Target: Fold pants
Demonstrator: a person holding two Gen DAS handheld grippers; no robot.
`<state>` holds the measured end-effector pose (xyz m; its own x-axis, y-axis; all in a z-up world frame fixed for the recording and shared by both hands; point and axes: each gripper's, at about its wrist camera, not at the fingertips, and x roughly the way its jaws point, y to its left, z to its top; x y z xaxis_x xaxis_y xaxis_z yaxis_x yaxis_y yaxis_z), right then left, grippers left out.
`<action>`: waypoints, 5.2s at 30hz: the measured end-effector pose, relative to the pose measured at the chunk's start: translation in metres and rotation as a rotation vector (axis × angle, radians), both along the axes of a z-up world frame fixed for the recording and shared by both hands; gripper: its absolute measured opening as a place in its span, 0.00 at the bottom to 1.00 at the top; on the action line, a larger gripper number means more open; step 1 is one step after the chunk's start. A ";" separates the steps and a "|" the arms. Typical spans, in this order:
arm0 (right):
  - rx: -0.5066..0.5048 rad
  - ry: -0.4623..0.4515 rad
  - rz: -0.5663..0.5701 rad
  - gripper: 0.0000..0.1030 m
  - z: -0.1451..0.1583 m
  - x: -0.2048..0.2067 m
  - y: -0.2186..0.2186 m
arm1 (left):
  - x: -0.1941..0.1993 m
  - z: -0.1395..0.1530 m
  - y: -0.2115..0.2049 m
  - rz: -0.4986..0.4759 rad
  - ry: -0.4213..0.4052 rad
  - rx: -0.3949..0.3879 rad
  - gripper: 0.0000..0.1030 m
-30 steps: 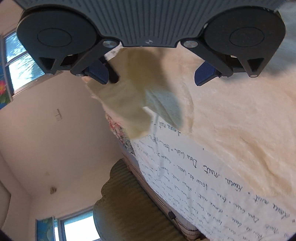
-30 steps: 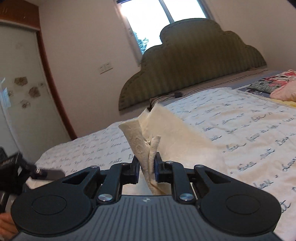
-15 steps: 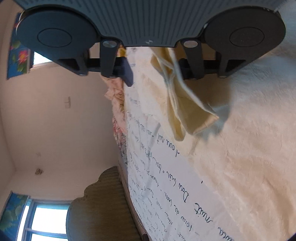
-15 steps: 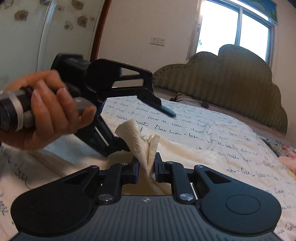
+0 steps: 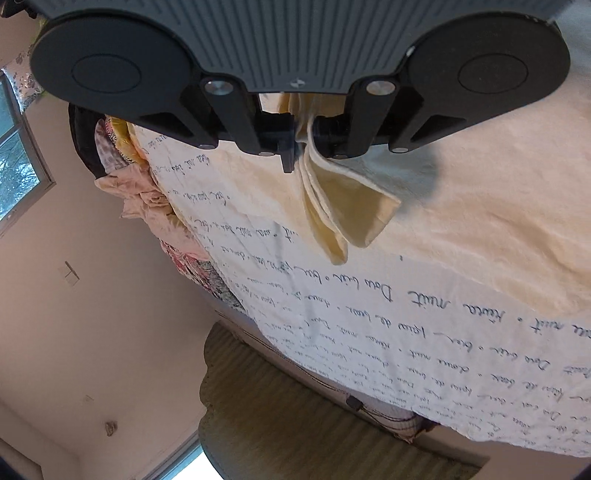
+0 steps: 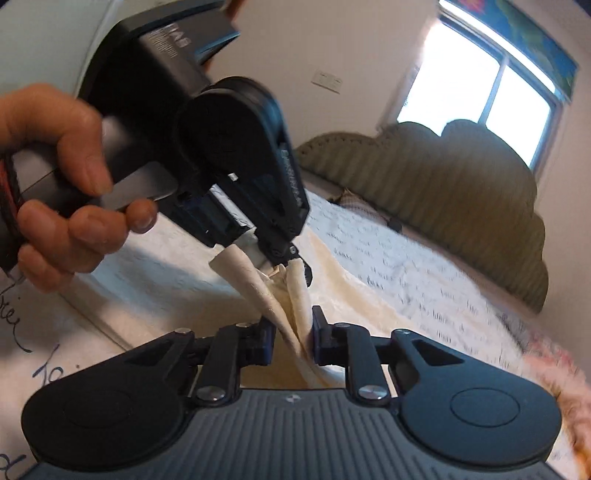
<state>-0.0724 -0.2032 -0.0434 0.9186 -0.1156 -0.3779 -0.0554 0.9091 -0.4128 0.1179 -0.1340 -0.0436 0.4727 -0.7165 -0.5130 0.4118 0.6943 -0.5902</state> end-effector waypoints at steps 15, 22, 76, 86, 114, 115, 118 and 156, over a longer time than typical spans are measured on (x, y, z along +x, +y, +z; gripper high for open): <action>0.059 0.008 0.225 0.18 -0.004 0.010 0.075 | -0.014 0.016 0.069 0.158 -0.162 0.225 0.06; 0.099 0.023 0.263 0.18 -0.004 0.033 0.084 | -0.007 0.005 0.086 0.210 -0.155 0.275 0.07; 0.340 0.212 -0.131 0.15 0.000 0.012 -0.071 | 0.018 0.003 -0.075 -0.093 -0.302 0.524 0.77; 0.315 0.287 -0.053 0.15 0.007 0.122 -0.095 | 0.033 -0.003 0.003 0.113 -0.191 0.562 0.81; 0.344 0.295 -0.082 0.18 -0.009 0.049 -0.023 | -0.063 -0.013 0.086 0.135 -0.243 0.507 0.83; 0.335 0.276 -0.094 0.18 -0.004 0.048 -0.020 | -0.067 -0.010 0.093 0.149 -0.250 0.508 0.83; 0.358 0.241 -0.036 0.18 0.009 0.050 -0.005 | -0.067 -0.012 0.104 0.128 -0.212 0.491 0.85; 0.218 0.205 0.252 0.31 0.023 0.062 0.174 | -0.076 0.008 0.270 0.514 -0.175 0.517 0.87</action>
<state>-0.0109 -0.0288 -0.0206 0.8109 0.2076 -0.5471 -0.3497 0.9216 -0.1686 0.0418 0.1357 -0.0361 0.7884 -0.0710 -0.6110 0.0183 0.9956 -0.0920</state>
